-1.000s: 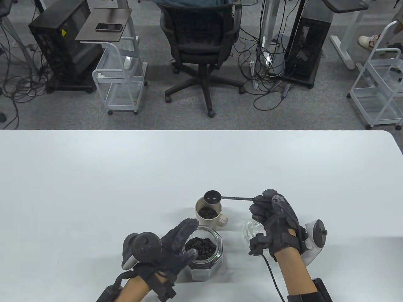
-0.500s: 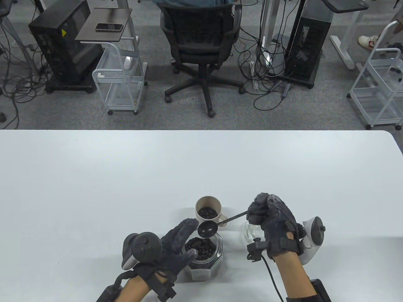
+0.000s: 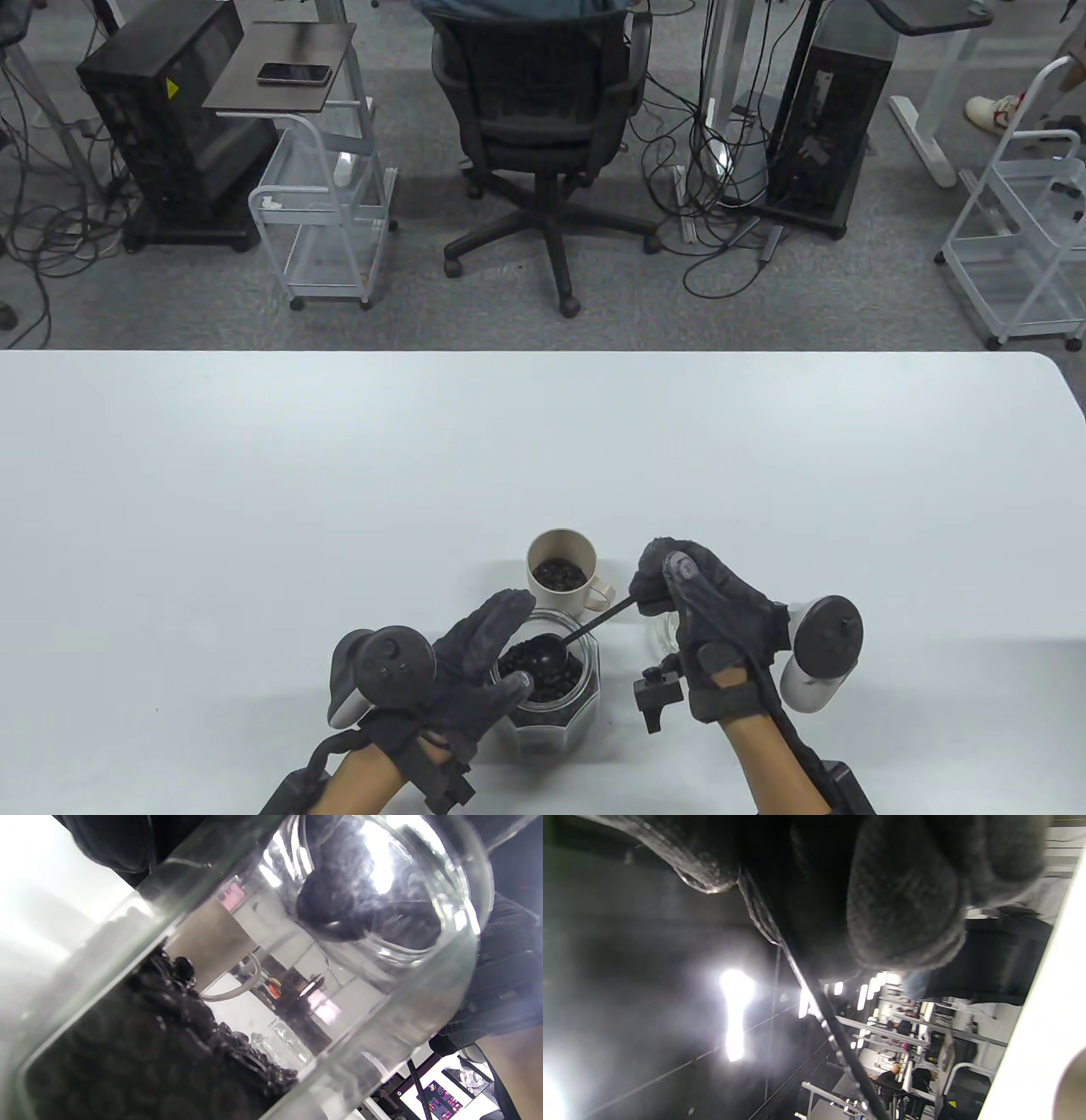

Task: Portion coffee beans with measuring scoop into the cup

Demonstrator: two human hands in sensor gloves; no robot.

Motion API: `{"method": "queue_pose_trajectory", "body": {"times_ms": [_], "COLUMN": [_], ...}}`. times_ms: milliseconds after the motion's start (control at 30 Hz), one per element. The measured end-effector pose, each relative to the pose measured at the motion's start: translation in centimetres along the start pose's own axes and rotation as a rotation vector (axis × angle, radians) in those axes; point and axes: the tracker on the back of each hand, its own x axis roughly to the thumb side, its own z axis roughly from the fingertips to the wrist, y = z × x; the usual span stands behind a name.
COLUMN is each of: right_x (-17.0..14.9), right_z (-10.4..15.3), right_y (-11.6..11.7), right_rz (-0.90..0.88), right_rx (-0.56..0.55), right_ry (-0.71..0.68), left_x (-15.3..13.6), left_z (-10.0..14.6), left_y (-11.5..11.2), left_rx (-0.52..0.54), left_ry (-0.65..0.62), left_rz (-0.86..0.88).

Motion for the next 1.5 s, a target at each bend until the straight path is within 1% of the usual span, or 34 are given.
{"method": "queue_pose_trajectory", "body": {"times_ms": [167, 300, 433, 533, 733, 867, 1033, 1100, 1133, 1167, 1267, 1367, 1400, 1433, 1500], "right_x": [2.2, 3.5, 3.9, 3.8, 3.0, 2.3, 1.7, 1.3, 1.3, 1.3, 1.1, 0.7, 0.5, 0.2, -0.3], "right_z": [0.5, 1.2, 1.7, 1.9, 2.1, 2.1, 2.0, 1.9, 1.9, 1.8, 1.6, 1.5, 1.4, 1.4, 1.3], "right_y": [1.8, 3.2, 4.2, 4.8, 5.6, 5.9, 6.1, 6.2, 6.2, 6.2, 6.0, 5.7, 5.7, 5.5, 5.3], "right_rz": [0.148, 0.276, 0.340, 0.387, 0.417, 0.432, 0.403, 0.433, 0.425, 0.389, 0.387, 0.324, 0.314, 0.327, 0.281], "right_rx": [0.104, 0.172, 0.229, 0.267, 0.343, 0.365, 0.379, 0.412, 0.413, 0.386, 0.393, 0.363, 0.342, 0.344, 0.304], "right_ry": [-0.221, -0.363, -0.428, -0.447, -0.417, -0.392, -0.331, -0.281, -0.276, -0.260, -0.196, -0.133, -0.118, -0.095, -0.061], "left_x": [0.0, 0.0, 0.0, 0.0, 0.0, 0.0, 0.0, 0.0, 0.0, 0.0, 0.0, 0.0, 0.0, 0.0, 0.0], "left_z": [0.0, 0.0, 0.0, 0.0, 0.0, 0.0, 0.0, 0.0, 0.0, 0.0, 0.0, 0.0, 0.0, 0.0, 0.0], "left_y": [0.0, 0.0, 0.0, 0.0, 0.0, 0.0, 0.0, 0.0, 0.0, 0.0, 0.0, 0.0, 0.0, 0.0, 0.0], "left_rx": [-0.001, -0.002, -0.002, -0.002, -0.002, -0.002, -0.002, -0.002, -0.002, -0.002, -0.002, -0.001, 0.000, 0.000, 0.001], "left_ry": [0.000, 0.001, 0.001, 0.001, 0.001, 0.002, 0.001, 0.001, 0.001, 0.002, 0.002, 0.002, 0.002, 0.003, 0.003], "left_rz": [0.001, 0.002, 0.002, 0.002, 0.002, 0.002, 0.002, 0.002, 0.002, 0.002, 0.002, 0.000, 0.000, 0.000, -0.001]}}
